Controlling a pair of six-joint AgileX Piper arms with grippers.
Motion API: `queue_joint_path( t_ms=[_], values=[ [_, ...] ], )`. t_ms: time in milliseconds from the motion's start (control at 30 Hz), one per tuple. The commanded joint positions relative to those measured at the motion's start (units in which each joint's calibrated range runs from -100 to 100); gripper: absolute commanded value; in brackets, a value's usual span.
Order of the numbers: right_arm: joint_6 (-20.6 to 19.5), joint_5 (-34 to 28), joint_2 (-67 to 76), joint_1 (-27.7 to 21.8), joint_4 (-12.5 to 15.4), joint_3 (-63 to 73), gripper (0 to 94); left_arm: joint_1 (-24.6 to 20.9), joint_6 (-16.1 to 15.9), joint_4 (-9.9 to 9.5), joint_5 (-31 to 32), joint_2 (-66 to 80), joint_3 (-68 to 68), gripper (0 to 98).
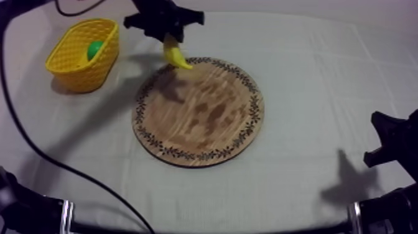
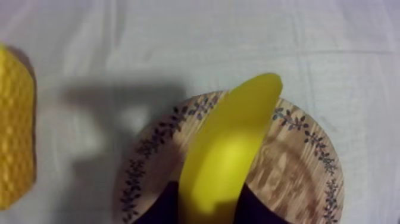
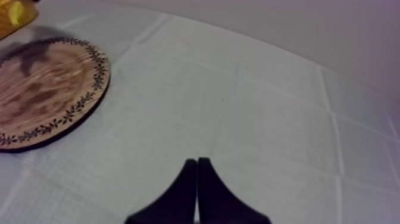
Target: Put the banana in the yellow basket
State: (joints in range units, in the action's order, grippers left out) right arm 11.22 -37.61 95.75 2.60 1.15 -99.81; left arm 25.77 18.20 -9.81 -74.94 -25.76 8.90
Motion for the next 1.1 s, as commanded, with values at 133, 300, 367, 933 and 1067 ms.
queue_joint_path(
  t_ms=[133, 300, 367, 933, 1067],
  values=[
    [0.0, -0.1, 0.0, 0.0, 0.0, 0.0, 0.3, -2.5, -3.1, -0.07, -3.1, 18.1, -7.9, 20.1],
    [0.0, -0.1, 0.0, 0.0, 0.0, 0.0, 0.3, -5.6, -5.7, -0.58, -5.0, 29.4, -15.4, 20.4],
    [0.0, -0.1, 0.0, 0.0, 0.0, 0.0, 0.3, -6.6, -6.6, -1.18, -6.0, 33.7, -18.3, 20.4],
    [0.0, -0.1, 0.0, 0.0, 0.0, 0.0, 0.3, -12.5, -10.8, -5.77, -12.2, 47.0, -21.1, 16.8],
    [0.0, -0.1, 0.0, 0.0, 0.0, 0.0, 0.3, -14.8, -11.5, -5.83, -12.2, 43.9, -16.9, 16.8]
  ],
)
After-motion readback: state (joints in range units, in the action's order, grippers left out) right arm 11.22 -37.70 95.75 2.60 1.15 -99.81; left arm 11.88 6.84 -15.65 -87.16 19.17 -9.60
